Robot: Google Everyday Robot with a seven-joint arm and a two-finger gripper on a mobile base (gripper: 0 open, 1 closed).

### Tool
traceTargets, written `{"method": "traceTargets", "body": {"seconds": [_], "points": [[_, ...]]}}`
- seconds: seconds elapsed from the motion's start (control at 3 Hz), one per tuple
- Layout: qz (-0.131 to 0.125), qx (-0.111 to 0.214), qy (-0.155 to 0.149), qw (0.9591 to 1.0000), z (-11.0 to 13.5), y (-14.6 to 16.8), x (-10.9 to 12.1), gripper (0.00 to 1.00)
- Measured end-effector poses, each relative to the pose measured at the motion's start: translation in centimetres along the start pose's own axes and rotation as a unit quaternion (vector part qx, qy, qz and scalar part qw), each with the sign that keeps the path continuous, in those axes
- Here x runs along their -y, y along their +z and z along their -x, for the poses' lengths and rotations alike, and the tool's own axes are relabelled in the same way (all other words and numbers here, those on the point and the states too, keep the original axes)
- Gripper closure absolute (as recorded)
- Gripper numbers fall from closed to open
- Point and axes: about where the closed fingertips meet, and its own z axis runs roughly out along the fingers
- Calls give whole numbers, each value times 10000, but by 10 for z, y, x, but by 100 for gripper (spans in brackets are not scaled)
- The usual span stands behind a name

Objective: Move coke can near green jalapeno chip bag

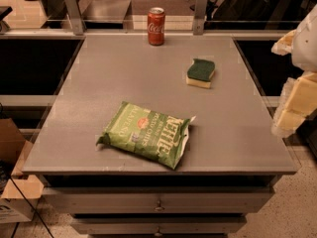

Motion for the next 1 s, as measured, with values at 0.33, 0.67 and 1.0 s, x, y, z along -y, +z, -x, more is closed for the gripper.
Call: {"method": "traceTargets", "body": {"seconds": [0.33,0.67,1.0], "points": [[0,0,0,10000,0,0,0,0],[-67,284,26,9996,5,0,6,0],[-189,859,56,9961,19,6,29,0]]}}
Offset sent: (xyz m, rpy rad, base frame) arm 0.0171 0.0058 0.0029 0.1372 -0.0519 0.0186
